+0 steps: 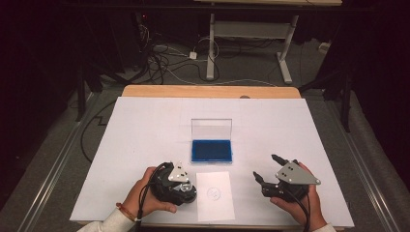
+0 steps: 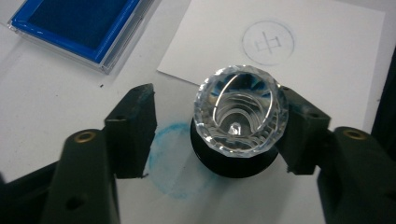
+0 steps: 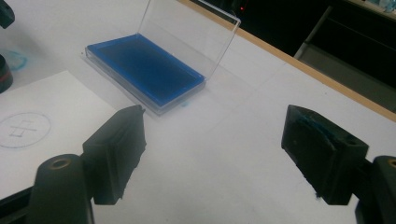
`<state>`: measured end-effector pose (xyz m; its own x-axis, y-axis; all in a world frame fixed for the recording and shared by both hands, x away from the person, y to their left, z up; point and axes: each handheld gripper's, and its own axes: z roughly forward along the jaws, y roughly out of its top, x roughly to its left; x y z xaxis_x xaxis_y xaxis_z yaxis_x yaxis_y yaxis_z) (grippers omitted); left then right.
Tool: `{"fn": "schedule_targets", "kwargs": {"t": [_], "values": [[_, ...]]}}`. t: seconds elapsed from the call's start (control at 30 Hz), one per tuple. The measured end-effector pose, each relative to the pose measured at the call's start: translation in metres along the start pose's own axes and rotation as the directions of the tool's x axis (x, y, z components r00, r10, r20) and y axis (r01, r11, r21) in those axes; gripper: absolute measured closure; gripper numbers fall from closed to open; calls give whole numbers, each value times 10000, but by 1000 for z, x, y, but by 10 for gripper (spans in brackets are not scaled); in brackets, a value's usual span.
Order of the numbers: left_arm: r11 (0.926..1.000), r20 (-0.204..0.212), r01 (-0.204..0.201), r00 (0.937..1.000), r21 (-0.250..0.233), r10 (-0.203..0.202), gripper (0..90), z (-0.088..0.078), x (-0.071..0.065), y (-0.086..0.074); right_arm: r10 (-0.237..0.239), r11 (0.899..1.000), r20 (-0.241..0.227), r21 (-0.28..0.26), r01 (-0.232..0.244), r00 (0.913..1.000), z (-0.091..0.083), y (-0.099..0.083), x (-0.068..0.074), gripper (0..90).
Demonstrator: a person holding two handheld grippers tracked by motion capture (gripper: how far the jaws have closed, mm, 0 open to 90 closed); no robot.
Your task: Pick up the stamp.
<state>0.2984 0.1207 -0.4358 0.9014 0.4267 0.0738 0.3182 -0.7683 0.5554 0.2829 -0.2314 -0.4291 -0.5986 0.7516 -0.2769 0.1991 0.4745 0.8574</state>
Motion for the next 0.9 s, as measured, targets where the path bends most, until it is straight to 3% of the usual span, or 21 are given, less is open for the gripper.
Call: {"fn": "schedule_targets", "kwargs": {"t": [0.1,0.33,0.5,0.73,0.9], "values": [[9997,315,-206,9993,150,201,395,4,-1,1,-70,10000,-28,24,70,10000,0,0,1,225],[9994,439,-330,9985,87,326,490,2,-3,3,-120,9999,27,23,120,9999,0,0,1,228],[9994,532,-343,9980,-2,342,493,1,-4,3,-160,9999,13,7,160,9999,0,0,2,229],[9976,388,-685,9969,20,684,542,0,-8,4,-216,9997,45,79,215,9998,1,0,2,230],[9978,350,-660,9972,-33,661,544,-1,-8,3,-276,9995,69,138,275,9996,1,0,3,229]]}}
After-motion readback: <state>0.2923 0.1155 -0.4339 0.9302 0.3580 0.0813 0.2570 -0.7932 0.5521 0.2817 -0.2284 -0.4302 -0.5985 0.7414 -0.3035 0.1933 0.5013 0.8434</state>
